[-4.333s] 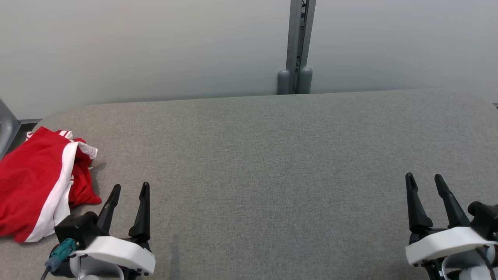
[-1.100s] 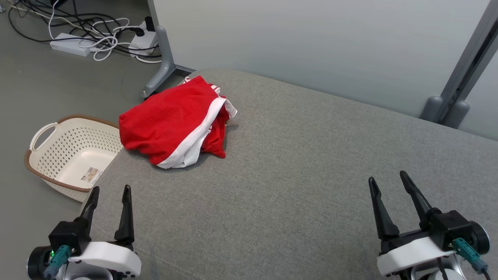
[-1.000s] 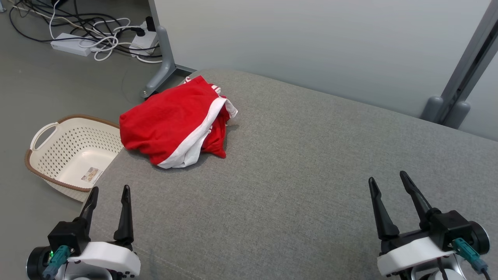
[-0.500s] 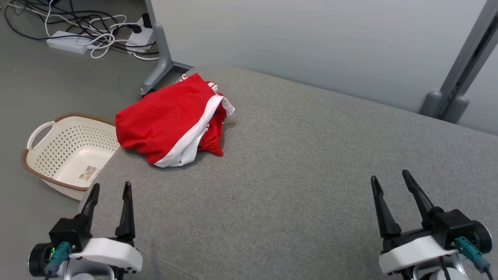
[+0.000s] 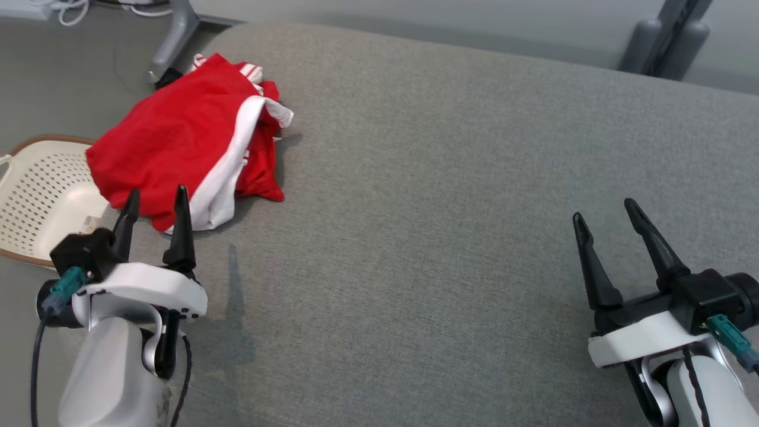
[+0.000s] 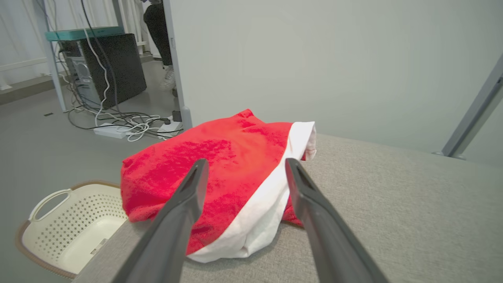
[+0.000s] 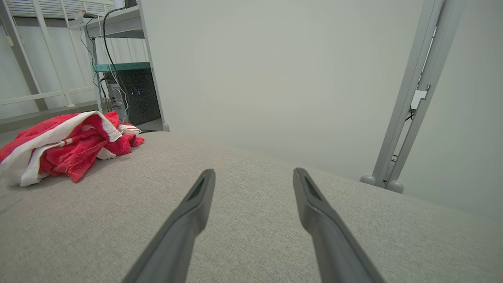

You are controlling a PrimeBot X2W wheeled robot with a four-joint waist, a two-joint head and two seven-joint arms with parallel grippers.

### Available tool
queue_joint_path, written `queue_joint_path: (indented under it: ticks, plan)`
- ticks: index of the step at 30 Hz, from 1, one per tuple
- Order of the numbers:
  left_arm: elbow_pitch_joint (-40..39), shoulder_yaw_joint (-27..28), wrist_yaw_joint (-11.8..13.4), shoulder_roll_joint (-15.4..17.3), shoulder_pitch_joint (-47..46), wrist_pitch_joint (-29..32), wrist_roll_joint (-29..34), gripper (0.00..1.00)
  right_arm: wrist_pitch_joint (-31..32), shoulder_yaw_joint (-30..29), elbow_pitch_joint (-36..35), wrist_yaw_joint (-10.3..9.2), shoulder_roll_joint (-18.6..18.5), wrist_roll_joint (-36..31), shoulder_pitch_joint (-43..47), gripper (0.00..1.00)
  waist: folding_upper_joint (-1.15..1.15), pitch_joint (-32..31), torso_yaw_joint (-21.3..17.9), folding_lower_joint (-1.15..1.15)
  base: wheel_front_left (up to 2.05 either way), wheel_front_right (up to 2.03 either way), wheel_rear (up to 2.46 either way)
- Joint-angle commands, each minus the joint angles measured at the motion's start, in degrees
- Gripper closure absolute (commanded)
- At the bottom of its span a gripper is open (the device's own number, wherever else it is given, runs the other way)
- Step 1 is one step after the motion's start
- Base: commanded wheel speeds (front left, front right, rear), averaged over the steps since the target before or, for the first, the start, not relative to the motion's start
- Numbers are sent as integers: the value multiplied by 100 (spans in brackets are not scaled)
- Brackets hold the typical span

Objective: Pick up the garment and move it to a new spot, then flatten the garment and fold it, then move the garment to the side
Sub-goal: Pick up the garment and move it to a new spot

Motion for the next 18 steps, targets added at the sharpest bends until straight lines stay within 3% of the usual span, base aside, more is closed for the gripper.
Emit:
queue_joint_path:
  ticks: [1, 12, 14, 18]
  plan:
    - [183, 11, -43, 66, -234, -1, -74, 0, -30, -12, -14, 5, -60, -57, -119, 0, 0, 463, -376, 0, 0, 0, 0]
    - [2747, 60, -69, 725, -1746, 620, -489, 0, -29, 37, -113, 3, -155, -154, -393, 0, 0, 1103, -779, 0, 0, 0, 0]
    - [2904, 33, -56, 776, -1875, 538, -464, 100, -30, 14, -99, 3, -152, -160, -393, 0, 0, 1109, -774, 0, 0, 0, 0]
    - [3051, -40, -63, 808, -1973, 277, -407, 100, -29, -36, -37, 3, -121, -168, -365, 0, 0, 1026, -731, 0, 0, 0, 0]
